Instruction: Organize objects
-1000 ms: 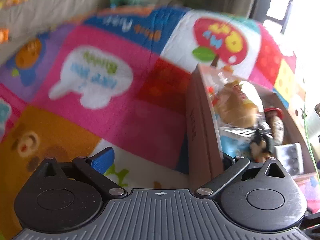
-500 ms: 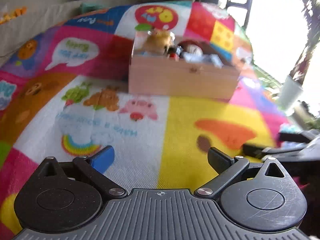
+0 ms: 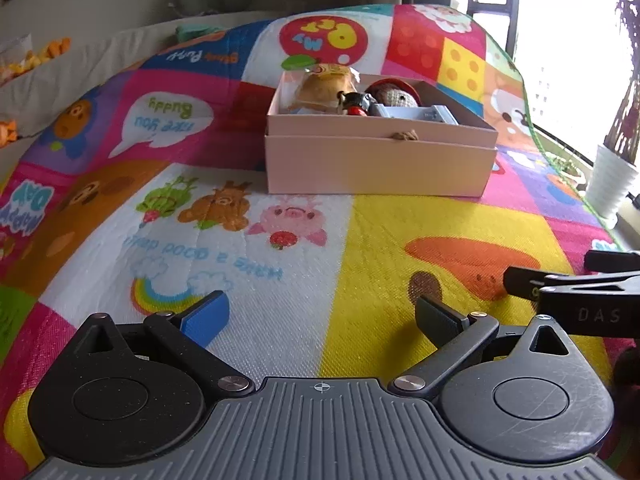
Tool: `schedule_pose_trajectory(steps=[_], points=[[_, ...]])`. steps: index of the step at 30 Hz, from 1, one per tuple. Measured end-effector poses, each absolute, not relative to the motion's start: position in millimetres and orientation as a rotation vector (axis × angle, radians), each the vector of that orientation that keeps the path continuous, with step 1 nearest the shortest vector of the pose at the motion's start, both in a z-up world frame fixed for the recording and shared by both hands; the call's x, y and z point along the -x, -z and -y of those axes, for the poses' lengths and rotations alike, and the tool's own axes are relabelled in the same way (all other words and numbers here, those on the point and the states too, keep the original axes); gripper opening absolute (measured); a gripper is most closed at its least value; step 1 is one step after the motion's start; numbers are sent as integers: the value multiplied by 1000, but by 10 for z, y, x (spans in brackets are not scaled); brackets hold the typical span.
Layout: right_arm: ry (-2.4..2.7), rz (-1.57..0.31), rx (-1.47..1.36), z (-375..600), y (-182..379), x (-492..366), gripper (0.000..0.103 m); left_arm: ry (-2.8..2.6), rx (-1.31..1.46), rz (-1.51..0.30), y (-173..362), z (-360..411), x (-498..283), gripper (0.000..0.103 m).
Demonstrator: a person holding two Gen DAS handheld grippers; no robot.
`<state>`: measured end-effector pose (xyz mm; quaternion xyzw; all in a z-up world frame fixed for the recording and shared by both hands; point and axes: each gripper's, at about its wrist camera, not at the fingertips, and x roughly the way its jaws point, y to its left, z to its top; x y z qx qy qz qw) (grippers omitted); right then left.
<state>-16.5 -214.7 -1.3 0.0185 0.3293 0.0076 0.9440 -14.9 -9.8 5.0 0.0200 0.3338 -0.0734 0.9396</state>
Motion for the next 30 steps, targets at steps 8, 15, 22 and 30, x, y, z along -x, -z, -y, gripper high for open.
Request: schedule_pose_trajectory(steps=[8,15,22,30], points=[[-15,-677,-14,2117,19,224,103,126,-43,-687,-55,125,129,102],[-20,-678,-12,2116,18,218,103,108,-44,-686,-53,148,121,103],[-20,-679,-10,2115,23,218,103,109,-42,-687,-52,152,122,103],[-20,-679,-10,2116,21,219,103,108,-44,-687,-55,153,122,103]])
